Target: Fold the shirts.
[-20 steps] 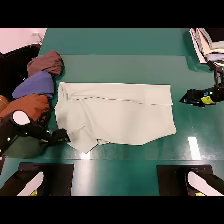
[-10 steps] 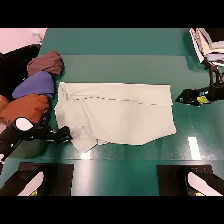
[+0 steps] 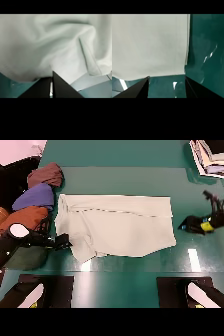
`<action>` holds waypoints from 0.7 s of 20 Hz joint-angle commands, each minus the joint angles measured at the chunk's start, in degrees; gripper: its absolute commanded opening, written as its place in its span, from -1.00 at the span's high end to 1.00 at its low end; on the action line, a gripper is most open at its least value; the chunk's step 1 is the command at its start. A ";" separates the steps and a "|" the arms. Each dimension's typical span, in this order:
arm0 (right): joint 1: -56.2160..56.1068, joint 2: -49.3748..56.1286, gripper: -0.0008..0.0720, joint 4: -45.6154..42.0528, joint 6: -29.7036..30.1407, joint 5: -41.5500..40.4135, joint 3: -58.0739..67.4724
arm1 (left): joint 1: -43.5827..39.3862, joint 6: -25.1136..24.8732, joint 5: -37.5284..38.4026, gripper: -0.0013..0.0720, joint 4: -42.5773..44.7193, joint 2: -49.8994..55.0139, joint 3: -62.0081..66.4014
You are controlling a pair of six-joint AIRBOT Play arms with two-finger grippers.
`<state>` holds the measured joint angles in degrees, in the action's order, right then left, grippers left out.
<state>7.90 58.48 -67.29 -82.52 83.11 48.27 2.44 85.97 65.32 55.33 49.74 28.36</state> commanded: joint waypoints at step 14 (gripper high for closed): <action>-16.98 7.13 0.93 8.13 -0.61 -12.24 -12.00 | -0.02 -1.88 12.68 0.90 11.63 -0.17 8.66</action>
<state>-5.74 64.49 -56.03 -83.07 69.08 32.77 2.44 84.05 72.36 61.25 49.67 34.92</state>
